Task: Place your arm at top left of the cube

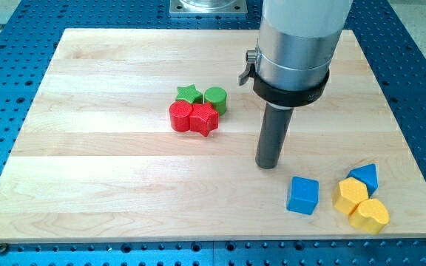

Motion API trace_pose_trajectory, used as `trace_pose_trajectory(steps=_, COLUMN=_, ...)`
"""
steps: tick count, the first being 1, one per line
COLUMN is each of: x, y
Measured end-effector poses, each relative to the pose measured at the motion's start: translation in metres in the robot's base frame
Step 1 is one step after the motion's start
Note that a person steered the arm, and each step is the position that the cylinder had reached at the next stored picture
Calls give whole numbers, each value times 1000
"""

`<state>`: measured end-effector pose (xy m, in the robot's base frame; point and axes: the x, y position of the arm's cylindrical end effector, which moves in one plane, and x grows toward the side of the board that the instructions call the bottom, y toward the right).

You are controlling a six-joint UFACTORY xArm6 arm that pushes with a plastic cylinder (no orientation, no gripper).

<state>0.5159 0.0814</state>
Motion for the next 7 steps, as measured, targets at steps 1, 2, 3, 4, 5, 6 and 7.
trace_pose_trajectory(steps=1, x=0, y=2)
trace_pose_trajectory(steps=2, x=0, y=2)
trace_pose_trajectory(steps=3, x=0, y=3)
trace_pose_trajectory(steps=4, x=0, y=3)
trace_pose_trajectory(steps=5, x=5, y=-3)
trace_pose_trajectory(steps=6, x=5, y=-10)
trace_pose_trajectory(steps=7, x=4, y=-11)
